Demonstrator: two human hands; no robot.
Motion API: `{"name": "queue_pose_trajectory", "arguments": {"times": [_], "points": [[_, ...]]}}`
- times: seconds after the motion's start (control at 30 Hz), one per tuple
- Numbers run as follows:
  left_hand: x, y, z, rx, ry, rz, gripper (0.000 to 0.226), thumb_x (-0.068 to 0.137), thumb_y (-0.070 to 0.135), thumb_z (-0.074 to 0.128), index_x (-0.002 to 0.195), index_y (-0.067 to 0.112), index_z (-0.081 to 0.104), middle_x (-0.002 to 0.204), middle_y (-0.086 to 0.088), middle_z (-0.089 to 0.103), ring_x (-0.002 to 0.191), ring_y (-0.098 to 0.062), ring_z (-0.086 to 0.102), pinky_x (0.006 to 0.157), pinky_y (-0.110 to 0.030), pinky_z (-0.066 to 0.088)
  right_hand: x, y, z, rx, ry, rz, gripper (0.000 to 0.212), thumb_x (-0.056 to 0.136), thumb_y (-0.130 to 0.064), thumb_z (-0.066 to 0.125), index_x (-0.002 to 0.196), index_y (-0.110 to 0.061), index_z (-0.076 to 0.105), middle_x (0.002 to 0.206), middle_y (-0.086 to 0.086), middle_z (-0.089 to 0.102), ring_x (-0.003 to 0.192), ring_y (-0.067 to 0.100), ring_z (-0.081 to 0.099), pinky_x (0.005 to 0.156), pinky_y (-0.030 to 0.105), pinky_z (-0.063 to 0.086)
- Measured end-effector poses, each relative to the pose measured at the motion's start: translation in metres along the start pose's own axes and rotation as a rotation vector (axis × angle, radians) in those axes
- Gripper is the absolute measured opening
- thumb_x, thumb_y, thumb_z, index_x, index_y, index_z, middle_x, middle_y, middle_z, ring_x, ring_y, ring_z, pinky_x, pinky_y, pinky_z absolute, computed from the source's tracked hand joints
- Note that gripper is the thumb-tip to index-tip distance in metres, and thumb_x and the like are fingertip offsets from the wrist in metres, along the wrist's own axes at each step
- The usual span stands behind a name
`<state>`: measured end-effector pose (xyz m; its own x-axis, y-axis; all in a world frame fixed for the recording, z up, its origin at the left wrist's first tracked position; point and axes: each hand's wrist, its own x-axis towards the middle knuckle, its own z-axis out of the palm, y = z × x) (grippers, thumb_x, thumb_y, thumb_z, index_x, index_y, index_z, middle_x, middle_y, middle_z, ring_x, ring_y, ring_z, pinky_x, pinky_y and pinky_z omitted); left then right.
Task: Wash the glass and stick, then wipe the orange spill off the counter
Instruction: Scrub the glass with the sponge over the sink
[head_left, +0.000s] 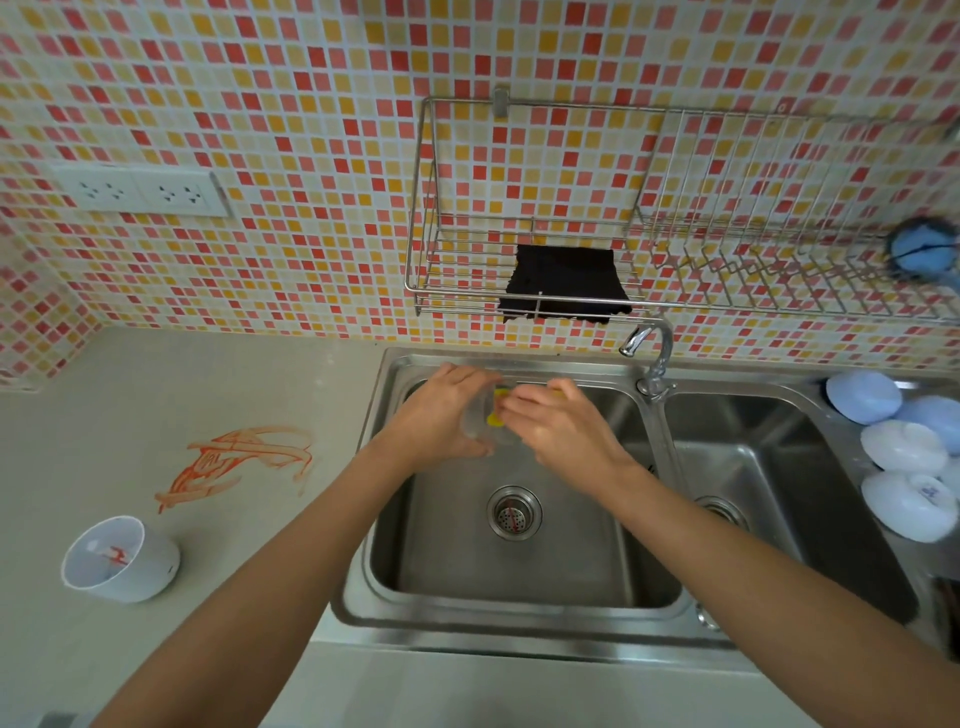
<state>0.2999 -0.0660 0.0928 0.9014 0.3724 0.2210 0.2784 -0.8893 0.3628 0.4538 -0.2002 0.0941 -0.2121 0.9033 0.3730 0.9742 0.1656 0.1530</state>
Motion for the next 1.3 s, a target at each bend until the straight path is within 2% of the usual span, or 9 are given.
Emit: {"name": "queue_pose_trajectory", "arguments": {"times": [0.23, 0.33, 0.53, 0.73, 0.9, 1.0, 1.1, 1.2, 1.3], "points": [[-0.009, -0.006, -0.008, -0.036, -0.102, -0.038, 0.087, 0.065, 0.039, 0.084, 0.14, 0.025, 0.042, 0.14, 0.005, 0.049, 0.128, -0.015, 0.039, 0.11, -0.03, 0.032, -0.012, 0.0, 0.015, 0.112, -0.108, -0.07, 0.036, 0.078, -0.008, 0.068, 0.112, -0.019, 0.069, 0.114, -0.008, 0.069, 0.11, 0.017, 0.06, 0.078, 0.035, 0.046], [-0.007, -0.006, -0.008, -0.046, -0.126, -0.053, 0.087, 0.068, 0.037, 0.083, 0.143, 0.025, 0.039, 0.144, 0.004, 0.045, 0.132, -0.015, 0.036, 0.109, -0.027, 0.027, -0.014, -0.001, 0.022, 0.044, -0.04, -0.104, 0.026, 0.083, -0.01, 0.063, 0.107, -0.018, 0.068, 0.112, -0.006, 0.07, 0.109, 0.018, 0.06, 0.076, 0.033, 0.046], [-0.01, -0.01, 0.0, -0.177, -0.106, -0.139, 0.084, 0.069, 0.033, 0.077, 0.142, 0.023, 0.037, 0.141, 0.002, 0.049, 0.131, -0.018, 0.042, 0.11, -0.036, 0.037, -0.016, -0.009, 0.028, -0.088, 0.126, -0.064, 0.018, 0.094, -0.009, 0.052, 0.102, -0.018, 0.065, 0.109, -0.004, 0.068, 0.108, 0.017, 0.061, 0.075, 0.031, 0.043], [-0.014, -0.002, 0.018, -0.278, 0.034, -0.23, 0.09, 0.066, 0.031, 0.084, 0.141, 0.014, 0.036, 0.138, -0.003, 0.047, 0.129, -0.016, 0.039, 0.107, -0.028, 0.034, -0.014, -0.021, 0.031, -0.118, 0.196, 0.041, 0.034, 0.104, -0.013, 0.034, 0.097, -0.016, 0.067, 0.101, -0.005, 0.068, 0.101, 0.015, 0.062, 0.074, 0.031, 0.04], [-0.012, -0.002, 0.034, -0.164, 0.202, -0.302, 0.087, 0.061, 0.042, 0.084, 0.132, 0.012, 0.044, 0.128, -0.004, 0.05, 0.12, -0.02, 0.043, 0.102, -0.034, 0.04, -0.01, -0.028, 0.035, -0.018, 0.184, 0.097, 0.022, 0.099, -0.011, 0.044, 0.099, -0.015, 0.066, 0.103, -0.005, 0.068, 0.102, 0.018, 0.062, 0.076, 0.032, 0.04], [-0.011, -0.006, 0.027, -0.103, 0.17, -0.21, 0.08, 0.063, 0.039, 0.084, 0.13, 0.01, 0.049, 0.127, -0.004, 0.054, 0.12, -0.022, 0.045, 0.103, -0.037, 0.04, -0.013, -0.023, 0.037, 0.113, 0.067, 0.077, 0.029, 0.083, -0.001, 0.052, 0.106, -0.014, 0.067, 0.106, -0.004, 0.069, 0.103, 0.019, 0.061, 0.075, 0.032, 0.038], [-0.014, -0.008, 0.019, -0.057, 0.091, -0.066, 0.075, 0.066, 0.034, 0.084, 0.129, 0.01, 0.051, 0.127, -0.004, 0.056, 0.119, -0.021, 0.047, 0.104, -0.037, 0.04, -0.015, -0.014, 0.034, 0.04, -0.015, -0.1, 0.036, 0.082, -0.002, 0.049, 0.111, -0.014, 0.067, 0.11, -0.003, 0.07, 0.105, 0.018, 0.059, 0.076, 0.033, 0.042], [-0.014, -0.005, 0.018, -0.038, 0.03, 0.001, 0.077, 0.065, 0.034, 0.083, 0.131, 0.016, 0.048, 0.128, 0.001, 0.055, 0.12, -0.016, 0.047, 0.106, -0.03, 0.037, -0.006, 0.004, 0.021, -0.137, 0.062, -0.207, 0.027, 0.092, -0.002, 0.047, 0.102, -0.013, 0.071, 0.108, 0.001, 0.071, 0.107, 0.019, 0.061, 0.08, 0.037, 0.047], [-0.009, -0.004, 0.011, -0.057, 0.084, 0.042, 0.077, 0.064, 0.034, 0.084, 0.13, 0.016, 0.048, 0.126, 0.002, 0.057, 0.119, -0.017, 0.05, 0.103, -0.032, 0.04, -0.005, 0.002, 0.016, -0.17, 0.192, -0.1, 0.028, 0.093, -0.002, 0.046, 0.103, -0.01, 0.072, 0.111, 0.002, 0.071, 0.108, 0.019, 0.063, 0.084, 0.035, 0.046]]}}
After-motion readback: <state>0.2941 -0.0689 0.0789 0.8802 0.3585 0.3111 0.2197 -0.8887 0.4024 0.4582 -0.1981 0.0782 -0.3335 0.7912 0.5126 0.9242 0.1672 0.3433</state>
